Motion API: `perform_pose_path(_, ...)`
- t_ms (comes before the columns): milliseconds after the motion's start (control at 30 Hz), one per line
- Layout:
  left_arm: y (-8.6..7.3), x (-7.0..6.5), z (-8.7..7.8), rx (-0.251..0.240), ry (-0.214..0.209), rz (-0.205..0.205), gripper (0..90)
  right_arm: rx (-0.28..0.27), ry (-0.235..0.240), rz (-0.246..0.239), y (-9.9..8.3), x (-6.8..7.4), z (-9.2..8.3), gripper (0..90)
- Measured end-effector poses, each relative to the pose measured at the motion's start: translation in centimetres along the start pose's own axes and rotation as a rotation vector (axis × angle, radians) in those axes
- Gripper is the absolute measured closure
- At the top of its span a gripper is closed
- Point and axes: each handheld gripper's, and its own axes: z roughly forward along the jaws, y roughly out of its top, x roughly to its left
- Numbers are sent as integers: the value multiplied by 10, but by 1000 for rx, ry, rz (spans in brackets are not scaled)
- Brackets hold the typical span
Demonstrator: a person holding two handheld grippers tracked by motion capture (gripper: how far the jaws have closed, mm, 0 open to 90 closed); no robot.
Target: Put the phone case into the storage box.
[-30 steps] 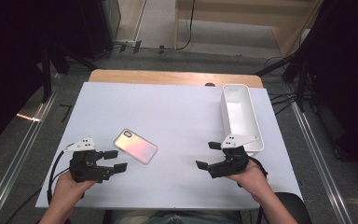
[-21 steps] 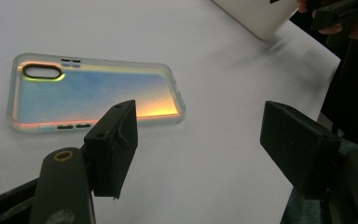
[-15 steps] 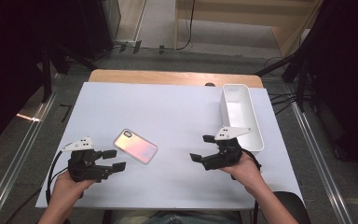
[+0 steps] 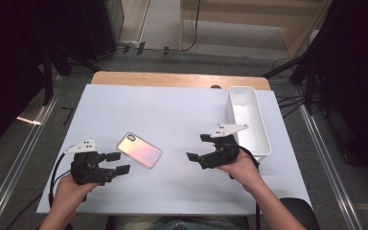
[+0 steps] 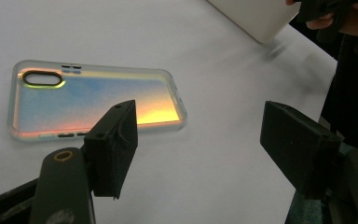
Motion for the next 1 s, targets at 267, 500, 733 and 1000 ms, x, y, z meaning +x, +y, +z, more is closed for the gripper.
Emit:
perform_pose_path(267,0,1,-1,2,-1,2,273,4,5,2,10,1,11,118)
perform_pose_path(500,2,0,0,-14,2,0,274,2,5,0,19,2,20,118)
perform_pose_path(733,2,0,0,-10,-1,-4,274,11,15,-14,27,6,32,118)
perform_pose_path(1000,1,1,-1,-13,3,-2,274,13,48,-25,37,10,44,118)
